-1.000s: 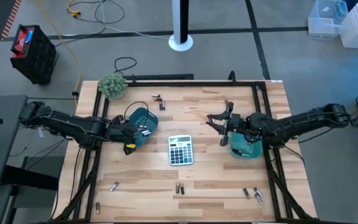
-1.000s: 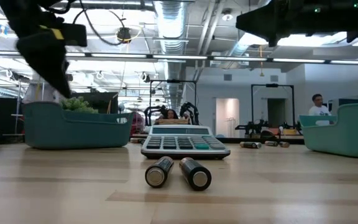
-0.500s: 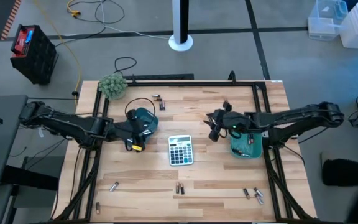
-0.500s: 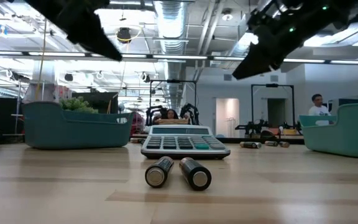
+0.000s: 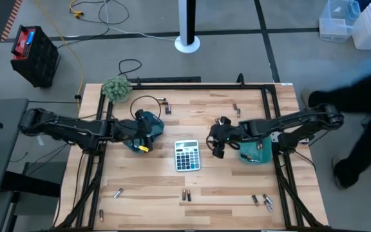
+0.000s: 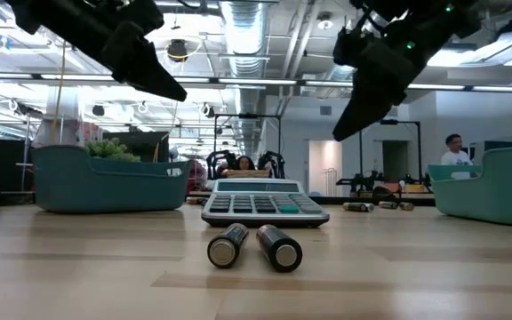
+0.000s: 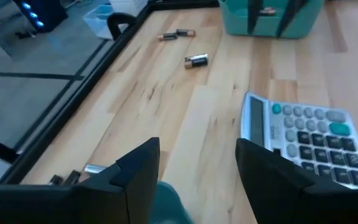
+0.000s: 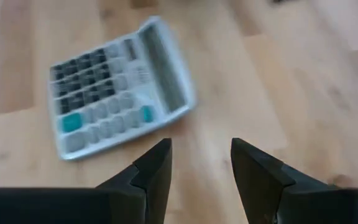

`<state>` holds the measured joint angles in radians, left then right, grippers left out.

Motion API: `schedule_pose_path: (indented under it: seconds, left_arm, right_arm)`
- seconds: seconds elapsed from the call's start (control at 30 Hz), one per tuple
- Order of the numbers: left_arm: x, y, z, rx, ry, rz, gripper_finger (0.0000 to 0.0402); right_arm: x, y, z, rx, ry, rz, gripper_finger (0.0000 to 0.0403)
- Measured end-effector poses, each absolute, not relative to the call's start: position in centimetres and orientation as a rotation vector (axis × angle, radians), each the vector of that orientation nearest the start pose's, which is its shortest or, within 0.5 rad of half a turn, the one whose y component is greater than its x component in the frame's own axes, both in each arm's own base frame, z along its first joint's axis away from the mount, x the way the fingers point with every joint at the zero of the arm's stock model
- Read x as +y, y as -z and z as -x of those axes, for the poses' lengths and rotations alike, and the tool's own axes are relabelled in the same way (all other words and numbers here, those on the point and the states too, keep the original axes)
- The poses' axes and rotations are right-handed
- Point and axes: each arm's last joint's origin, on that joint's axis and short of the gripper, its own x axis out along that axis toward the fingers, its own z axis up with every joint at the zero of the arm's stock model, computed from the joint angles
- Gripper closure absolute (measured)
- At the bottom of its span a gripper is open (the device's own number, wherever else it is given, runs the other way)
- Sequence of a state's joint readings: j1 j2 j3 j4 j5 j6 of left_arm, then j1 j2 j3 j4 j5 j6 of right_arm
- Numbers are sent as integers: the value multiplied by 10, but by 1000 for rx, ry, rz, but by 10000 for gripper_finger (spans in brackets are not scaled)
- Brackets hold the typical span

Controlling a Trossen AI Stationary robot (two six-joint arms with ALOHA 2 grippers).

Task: Sort batteries
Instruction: Put the brown/black battery into the green bin

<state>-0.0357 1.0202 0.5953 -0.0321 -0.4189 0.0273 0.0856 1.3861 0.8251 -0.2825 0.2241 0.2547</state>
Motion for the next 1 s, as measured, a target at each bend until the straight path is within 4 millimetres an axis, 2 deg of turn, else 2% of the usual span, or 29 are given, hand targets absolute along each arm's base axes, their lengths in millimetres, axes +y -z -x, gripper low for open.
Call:
schedule_pose_path:
  seconds: [0.17, 0.4, 0.5, 0.63, 0.77, 1.0]
  left_arm:
    - [10, -241, -215, 456, -360, -128, 196]
    - [11, -244, -216, 419, -358, -115, 196]
    - [11, -246, -217, 400, -359, -110, 196]
    - [11, -245, -217, 400, -363, -91, 196]
    - [10, -244, -216, 418, -356, -81, 196]
    - [9, -243, -217, 421, -301, -71, 196]
  right_arm:
    - [48, -212, -290, 812, 99, -100, 209]
    - [92, -224, -320, 779, -12, -63, 149]
    - [114, -223, -335, 777, -55, -48, 137]
    - [147, -213, -353, 800, -101, -44, 135]
    - [175, -206, -364, 835, -97, -124, 135]
    - [205, -189, -376, 892, -15, -313, 135]
